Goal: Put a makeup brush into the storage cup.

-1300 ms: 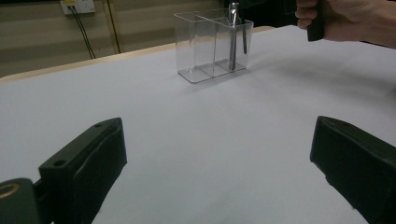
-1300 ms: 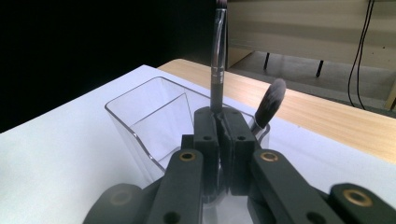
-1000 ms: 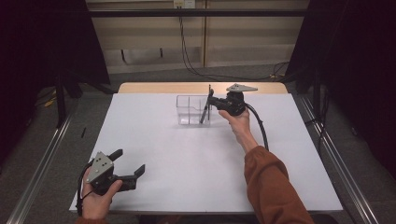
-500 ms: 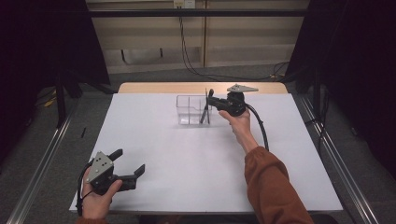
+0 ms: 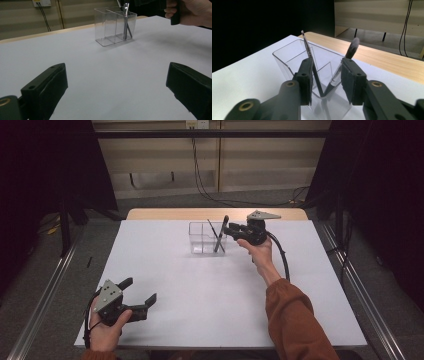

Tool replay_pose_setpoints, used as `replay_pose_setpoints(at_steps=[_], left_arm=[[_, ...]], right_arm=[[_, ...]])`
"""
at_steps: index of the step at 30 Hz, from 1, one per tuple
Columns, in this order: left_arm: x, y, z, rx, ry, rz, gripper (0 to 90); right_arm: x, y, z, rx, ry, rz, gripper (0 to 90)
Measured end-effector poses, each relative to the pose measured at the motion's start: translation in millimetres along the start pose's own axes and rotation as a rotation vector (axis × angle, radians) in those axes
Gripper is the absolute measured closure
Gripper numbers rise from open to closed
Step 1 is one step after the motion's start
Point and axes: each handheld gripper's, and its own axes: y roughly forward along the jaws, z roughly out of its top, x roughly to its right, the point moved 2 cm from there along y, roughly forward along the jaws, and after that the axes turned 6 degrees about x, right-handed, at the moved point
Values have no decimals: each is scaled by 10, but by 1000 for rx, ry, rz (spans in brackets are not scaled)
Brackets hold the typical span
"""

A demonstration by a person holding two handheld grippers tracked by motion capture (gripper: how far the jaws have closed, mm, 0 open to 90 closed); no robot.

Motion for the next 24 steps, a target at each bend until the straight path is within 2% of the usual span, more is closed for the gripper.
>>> replay_pose_setpoints(at_steps=[2,4,9,15,17,19,21,24], left_arm=[[0,4,-1,0,-2,1,35],[-5,9,-3,-1,-2,3,35],[-8,-1,-13,-8,-4,7,35],[-10,-27,-15,-7,2,11,35],[-5,-39,-17,-3,1,10,35],[-4,-46,-24,-2,2,13,35],[-4,-45,-29,-4,2,13,35],[-7,-37,-22,4,-2,9,35]], right_arm=[[18,-31,-2,2,3,-3,528],[36,-51,-12,-10,-4,-5,506],[51,-75,-31,-21,-12,-10,365],[50,-114,-34,-21,-14,-8,249],[54,-139,-43,-14,-9,-18,146],[64,-168,-68,-26,10,-35,91],[69,-193,-79,-32,9,-35,24],[61,-243,-62,-18,13,-47,14]])
